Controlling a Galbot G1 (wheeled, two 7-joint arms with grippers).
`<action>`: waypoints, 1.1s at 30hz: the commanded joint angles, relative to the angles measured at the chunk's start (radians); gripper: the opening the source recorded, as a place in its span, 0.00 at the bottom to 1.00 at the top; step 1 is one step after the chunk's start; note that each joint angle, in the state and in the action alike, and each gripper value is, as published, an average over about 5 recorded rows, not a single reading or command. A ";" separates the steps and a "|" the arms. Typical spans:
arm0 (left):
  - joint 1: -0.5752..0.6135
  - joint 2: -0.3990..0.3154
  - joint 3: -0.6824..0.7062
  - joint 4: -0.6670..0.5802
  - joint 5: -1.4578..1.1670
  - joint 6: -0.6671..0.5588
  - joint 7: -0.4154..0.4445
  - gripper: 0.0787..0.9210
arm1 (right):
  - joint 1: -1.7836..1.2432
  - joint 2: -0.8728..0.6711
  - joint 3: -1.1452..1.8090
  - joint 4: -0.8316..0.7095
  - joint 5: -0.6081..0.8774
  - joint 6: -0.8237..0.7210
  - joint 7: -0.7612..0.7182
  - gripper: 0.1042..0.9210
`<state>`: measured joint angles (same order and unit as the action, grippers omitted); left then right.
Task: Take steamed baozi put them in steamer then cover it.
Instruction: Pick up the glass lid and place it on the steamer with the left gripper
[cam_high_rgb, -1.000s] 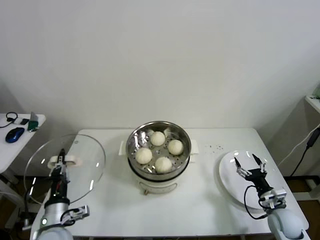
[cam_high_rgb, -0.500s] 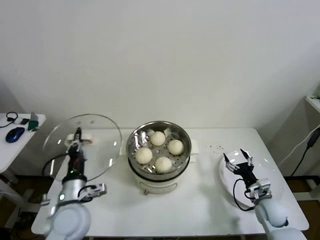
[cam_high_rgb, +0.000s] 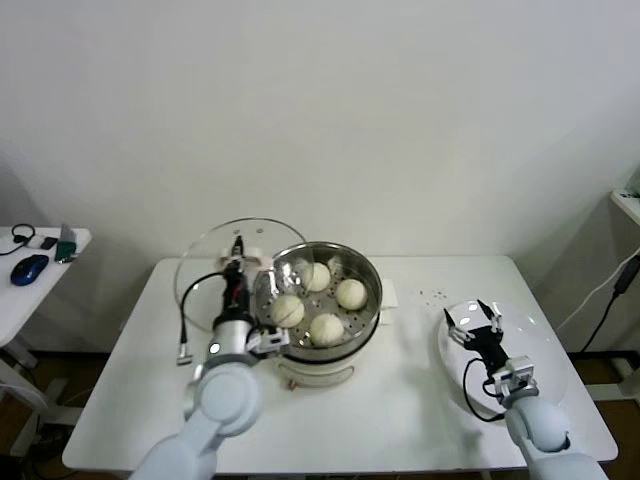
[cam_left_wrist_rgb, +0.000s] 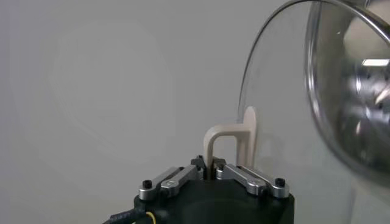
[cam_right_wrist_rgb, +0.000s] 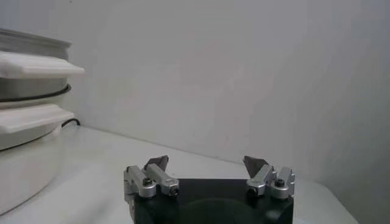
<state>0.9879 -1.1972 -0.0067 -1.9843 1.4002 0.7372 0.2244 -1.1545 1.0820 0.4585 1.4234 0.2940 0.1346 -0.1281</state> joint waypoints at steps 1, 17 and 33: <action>-0.114 -0.201 0.145 0.128 0.093 0.048 0.097 0.08 | 0.003 0.006 0.013 -0.006 -0.016 0.001 0.002 0.88; -0.100 -0.285 0.165 0.227 0.115 0.048 0.085 0.08 | -0.010 0.011 0.043 0.000 -0.014 0.005 -0.005 0.88; -0.100 -0.256 0.165 0.256 0.100 0.048 0.067 0.08 | -0.010 0.016 0.053 -0.003 -0.015 0.009 -0.012 0.88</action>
<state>0.8966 -1.4546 0.1522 -1.7489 1.5003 0.7362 0.2960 -1.1656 1.0977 0.5089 1.4204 0.2799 0.1433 -0.1383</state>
